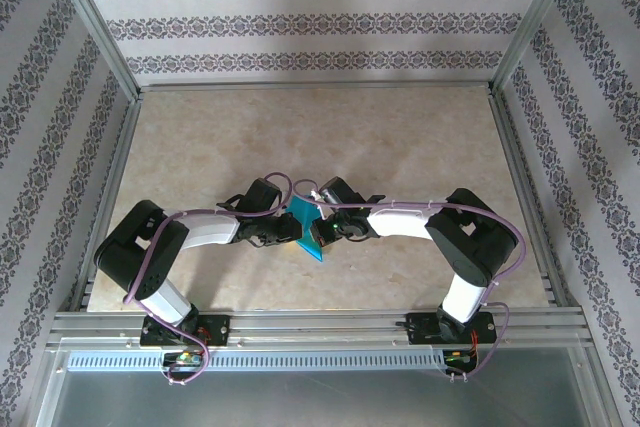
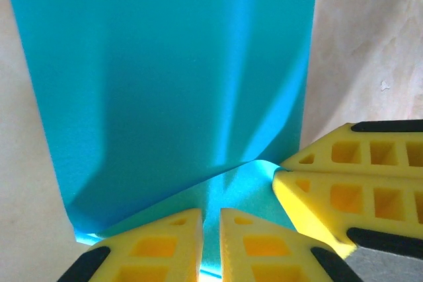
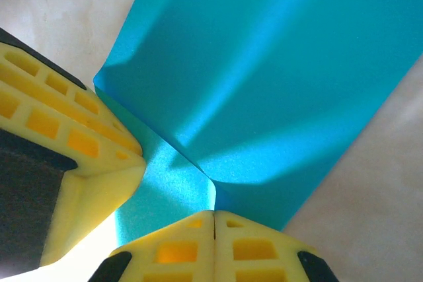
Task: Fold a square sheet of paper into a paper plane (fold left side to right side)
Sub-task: Third fold the triangle at the center of the table.
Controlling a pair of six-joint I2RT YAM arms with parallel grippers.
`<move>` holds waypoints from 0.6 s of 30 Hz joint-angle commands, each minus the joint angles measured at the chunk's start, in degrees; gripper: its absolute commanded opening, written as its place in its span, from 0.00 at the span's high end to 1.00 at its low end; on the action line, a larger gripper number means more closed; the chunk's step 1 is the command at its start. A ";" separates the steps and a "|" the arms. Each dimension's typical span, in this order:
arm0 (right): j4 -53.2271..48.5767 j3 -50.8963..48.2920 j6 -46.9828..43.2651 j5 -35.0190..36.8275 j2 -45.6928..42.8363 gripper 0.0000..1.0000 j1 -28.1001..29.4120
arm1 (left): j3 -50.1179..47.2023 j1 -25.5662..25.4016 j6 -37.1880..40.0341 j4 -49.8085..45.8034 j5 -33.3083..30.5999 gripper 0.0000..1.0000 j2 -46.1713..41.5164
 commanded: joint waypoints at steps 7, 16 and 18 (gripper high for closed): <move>-4.31 1.27 1.51 -0.54 -4.02 0.69 -2.76 | -2.01 -1.13 0.10 -1.65 -3.11 0.84 2.94; -9.07 -3.02 5.82 -6.40 -12.88 0.70 -4.76 | -1.93 -1.22 0.20 -1.95 -3.30 0.84 2.50; -8.39 -4.31 8.98 -11.24 -14.00 0.81 -4.62 | -1.99 -1.22 0.24 -2.08 -3.39 0.84 2.37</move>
